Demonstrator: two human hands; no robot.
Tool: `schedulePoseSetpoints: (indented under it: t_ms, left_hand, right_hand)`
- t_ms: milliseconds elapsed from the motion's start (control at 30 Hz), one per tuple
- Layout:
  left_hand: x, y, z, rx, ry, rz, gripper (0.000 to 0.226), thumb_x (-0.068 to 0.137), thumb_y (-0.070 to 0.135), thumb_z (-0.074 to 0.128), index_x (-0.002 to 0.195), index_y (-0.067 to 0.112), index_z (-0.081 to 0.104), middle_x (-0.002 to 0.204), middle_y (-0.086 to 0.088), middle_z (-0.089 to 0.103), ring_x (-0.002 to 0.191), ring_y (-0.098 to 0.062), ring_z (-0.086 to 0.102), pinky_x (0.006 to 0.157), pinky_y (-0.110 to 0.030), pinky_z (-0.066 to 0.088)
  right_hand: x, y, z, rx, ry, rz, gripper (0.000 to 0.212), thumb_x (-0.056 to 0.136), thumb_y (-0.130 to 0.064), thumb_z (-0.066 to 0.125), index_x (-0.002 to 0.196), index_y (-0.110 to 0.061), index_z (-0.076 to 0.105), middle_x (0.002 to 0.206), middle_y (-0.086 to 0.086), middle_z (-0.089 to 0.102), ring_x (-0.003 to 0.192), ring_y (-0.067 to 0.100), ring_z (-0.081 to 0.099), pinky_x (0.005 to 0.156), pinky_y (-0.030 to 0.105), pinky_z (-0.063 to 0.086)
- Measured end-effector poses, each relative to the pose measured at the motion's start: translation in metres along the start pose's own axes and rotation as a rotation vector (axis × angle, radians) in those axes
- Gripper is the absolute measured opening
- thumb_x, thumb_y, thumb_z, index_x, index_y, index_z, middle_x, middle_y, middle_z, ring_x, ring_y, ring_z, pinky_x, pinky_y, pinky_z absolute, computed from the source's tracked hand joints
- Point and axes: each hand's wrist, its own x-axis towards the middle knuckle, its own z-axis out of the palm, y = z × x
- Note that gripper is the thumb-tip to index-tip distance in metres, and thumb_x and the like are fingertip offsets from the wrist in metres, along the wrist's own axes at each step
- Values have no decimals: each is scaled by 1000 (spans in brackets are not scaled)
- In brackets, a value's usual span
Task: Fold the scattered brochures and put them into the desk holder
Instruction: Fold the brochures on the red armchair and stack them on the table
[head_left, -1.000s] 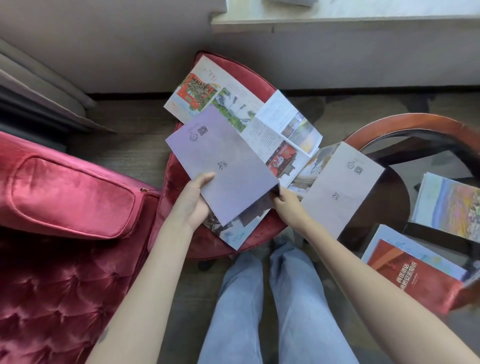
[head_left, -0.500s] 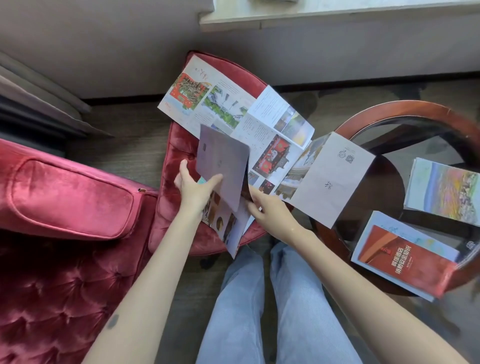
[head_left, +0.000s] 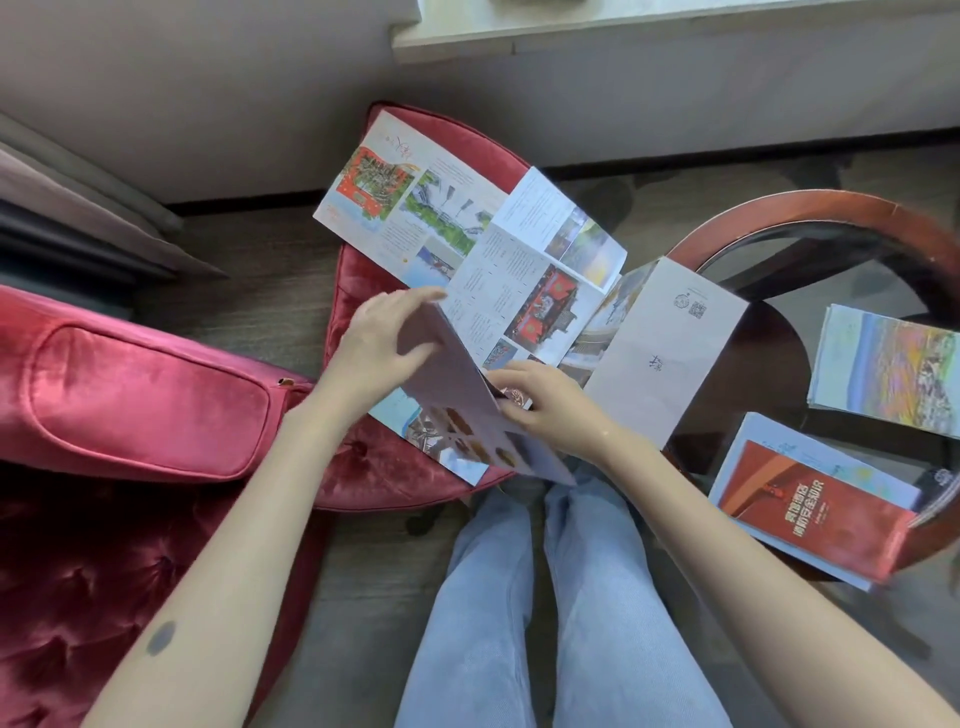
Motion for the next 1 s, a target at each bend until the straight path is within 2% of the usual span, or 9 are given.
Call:
schedulePoseSetpoints:
  t_ms: [67, 100, 300, 500, 600, 733, 800, 900, 1000]
  left_hand:
    - [3, -1, -9, -150, -31, -99, 32, 79, 0, 61, 98, 26, 66, 103, 6, 67, 100, -4, 58, 93, -13, 39]
    - [3, -1, -14, -208, -59, -142, 31, 80, 0, 59, 89, 29, 67, 96, 10, 68, 93, -2, 59, 87, -12, 41]
    - [8, -7, -33, -476, -124, -233, 25, 87, 7, 62, 84, 32, 65, 80, 24, 71, 74, 9, 64, 66, -6, 46]
    - [16, -22, -43, -570, -27, -299, 17, 81, 18, 68, 84, 35, 64, 83, 14, 74, 74, -3, 67, 74, -31, 51]
    - [22, -21, -33, -586, 55, -308, 24, 75, 29, 69, 97, 33, 60, 91, 9, 72, 83, -7, 65, 82, -33, 50]
    - [24, -14, -11, -411, 63, -287, 50, 78, 26, 71, 121, 29, 45, 124, -3, 49, 111, -10, 48, 100, -29, 37]
    - [21, -4, -1, -382, -58, -267, 39, 84, 30, 65, 118, 39, 47, 133, 3, 43, 122, -9, 43, 103, -30, 34]
    - [13, 12, 12, -482, -268, -268, 17, 93, 36, 51, 106, 43, 59, 125, 10, 59, 117, -2, 52, 99, -25, 40]
    - [3, 23, 11, -640, -389, -308, 37, 95, 51, 35, 112, 36, 64, 115, 18, 66, 108, 5, 59, 91, -14, 44]
  right_hand:
    - [-2, 1, -1, 121, 21, 40, 30, 91, -13, 49, 115, -23, 64, 103, -3, 68, 93, 13, 59, 84, 37, 49]
    - [-3, 2, -2, 181, 42, 67, 28, 91, -13, 50, 114, -21, 64, 106, -4, 68, 95, 13, 61, 86, 38, 50]
    - [-6, 14, -14, 161, 40, 161, 38, 85, -4, 55, 122, -15, 58, 119, -4, 63, 111, 14, 57, 98, 35, 45]
    - [-10, 13, -27, 233, 57, 134, 36, 83, 5, 52, 111, -13, 65, 104, -7, 66, 97, 0, 58, 83, 3, 41]
    - [-13, 5, -34, 214, 0, 86, 34, 83, 7, 54, 109, -12, 66, 106, -2, 70, 99, 6, 62, 87, 13, 44]
    - [-15, -10, -45, 236, -84, 36, 30, 85, 6, 54, 108, -9, 67, 103, 2, 71, 95, 7, 62, 84, 13, 44]
    - [-14, -16, -50, 260, -90, 9, 26, 86, 4, 55, 107, -7, 66, 104, 4, 71, 98, 11, 63, 87, 20, 45]
    - [-10, -21, -55, 276, -41, 4, 25, 87, 1, 58, 109, -9, 65, 108, 0, 69, 104, 12, 62, 95, 28, 45]
    - [-8, -22, -58, 292, -10, 15, 28, 86, 2, 56, 107, -13, 66, 108, -4, 68, 105, 10, 61, 97, 32, 45]
